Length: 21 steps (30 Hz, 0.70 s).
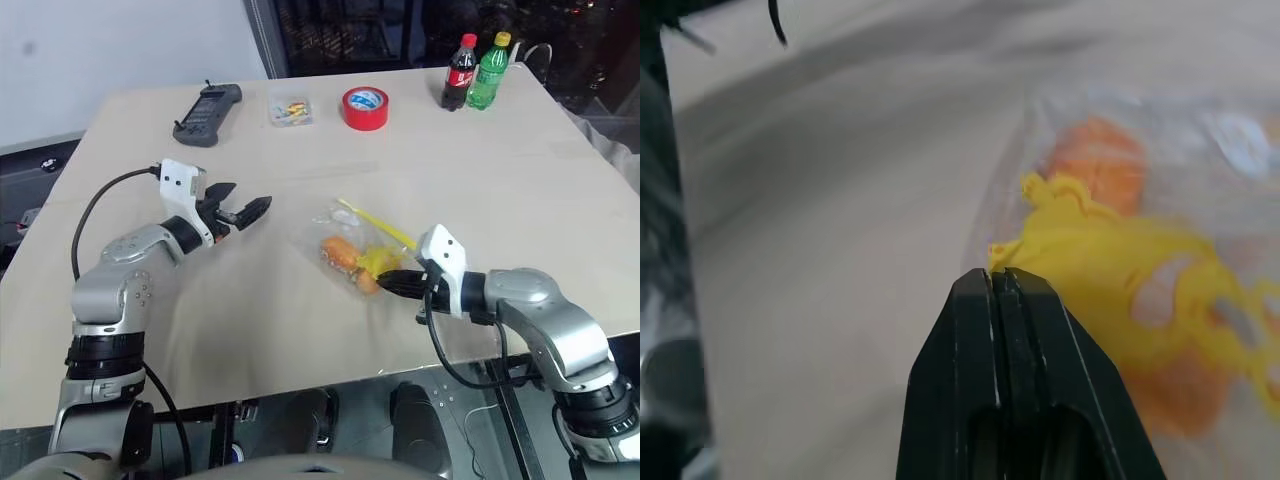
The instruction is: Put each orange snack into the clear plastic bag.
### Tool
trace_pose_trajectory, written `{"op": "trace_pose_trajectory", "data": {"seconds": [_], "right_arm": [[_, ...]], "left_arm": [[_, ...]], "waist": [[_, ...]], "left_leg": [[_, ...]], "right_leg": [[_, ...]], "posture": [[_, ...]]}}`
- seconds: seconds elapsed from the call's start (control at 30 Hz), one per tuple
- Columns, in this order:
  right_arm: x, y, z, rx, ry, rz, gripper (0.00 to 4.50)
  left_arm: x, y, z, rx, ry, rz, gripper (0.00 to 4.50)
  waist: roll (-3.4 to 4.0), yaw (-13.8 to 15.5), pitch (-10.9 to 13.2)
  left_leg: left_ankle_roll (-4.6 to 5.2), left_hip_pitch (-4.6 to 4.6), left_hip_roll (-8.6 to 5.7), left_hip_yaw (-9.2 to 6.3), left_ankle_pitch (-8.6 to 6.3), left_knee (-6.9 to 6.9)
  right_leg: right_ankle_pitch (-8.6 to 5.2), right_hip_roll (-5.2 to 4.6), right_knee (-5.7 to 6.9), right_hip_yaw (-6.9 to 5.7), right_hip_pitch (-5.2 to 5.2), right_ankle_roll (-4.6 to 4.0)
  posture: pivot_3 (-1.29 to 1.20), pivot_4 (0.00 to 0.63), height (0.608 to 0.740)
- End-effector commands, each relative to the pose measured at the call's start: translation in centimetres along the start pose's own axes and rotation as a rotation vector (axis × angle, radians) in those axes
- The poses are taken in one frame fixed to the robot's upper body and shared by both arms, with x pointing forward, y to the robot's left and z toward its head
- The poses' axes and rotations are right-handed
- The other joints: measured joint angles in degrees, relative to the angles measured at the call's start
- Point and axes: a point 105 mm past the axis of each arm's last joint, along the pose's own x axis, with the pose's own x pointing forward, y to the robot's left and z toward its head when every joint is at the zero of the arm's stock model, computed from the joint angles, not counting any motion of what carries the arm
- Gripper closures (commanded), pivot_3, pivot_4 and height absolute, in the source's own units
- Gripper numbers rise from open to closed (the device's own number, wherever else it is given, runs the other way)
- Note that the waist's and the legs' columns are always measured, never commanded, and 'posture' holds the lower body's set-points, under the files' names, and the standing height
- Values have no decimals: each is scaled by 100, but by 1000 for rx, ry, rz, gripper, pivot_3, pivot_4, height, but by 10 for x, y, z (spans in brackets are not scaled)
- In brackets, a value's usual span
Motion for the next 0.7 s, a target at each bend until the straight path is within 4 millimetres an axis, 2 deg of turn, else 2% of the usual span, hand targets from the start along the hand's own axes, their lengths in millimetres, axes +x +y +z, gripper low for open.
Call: {"op": "trace_pose_trajectory", "data": {"seconds": [0.03, 0.07, 0.1, 0.2, 0.37, 0.5, 0.7], "right_arm": [[-10, -10, 2, -40, -23, -124, 3610], [-12, -14, 1, -35, -27, -171, 3465], [-14, -17, 1, -12, -46, -214, 2948], [-24, -33, -3, 108, -98, -363, 2948], [-41, -60, -18, 240, -90, -547, 2948], [-41, -64, -30, 306, -57, -545, 2948], [-32, -71, -33, 369, -73, -502, 2948]], "left_arm": [[10, -26, 6, 53, 8, -145, 0], [13, -33, 4, 69, 21, -179, 0], [16, -40, -1, 93, 39, -214, 0], [24, -53, -11, 161, 81, -276, 0], [32, -62, -31, 268, 158, -326, 0], [31, -62, -39, 309, 188, -342, 0], [30, -60, -35, 306, 159, -330, 0]], "waist": [[-1, 32, 0], [-1, 53, 0], [-2, 81, 0], [-3, 115, -1], [-3, 119, -1], [-1, 113, 0], [-2, 112, 0]], "left_leg": [[0, -1, 0, 5, 0, 5], [0, -1, 1, 8, 0, 11], [0, -1, 0, 8, 0, 14], [0, -1, 0, 5, 0, 17], [0, -1, 0, -4, 0, 16], [0, -2, 0, 3, 0, 13], [1, -1, 1, 0, 0, 13]], "right_leg": [[0, 0, 0, -3, 4, 0], [0, 0, 0, -7, 9, 0], [0, -1, -1, -8, 12, 0], [0, -2, -1, -4, 13, 0], [1, -1, 0, -4, 12, -1], [0, -1, -1, -2, 9, -2], [0, -1, -1, 0, 10, -1]], "posture": [[0, 150, 740], [0, 150, 740], [0, 150, 740], [0, 150, 740], [0, 150, 740], [0, 150, 740], [0, 150, 740]]}}
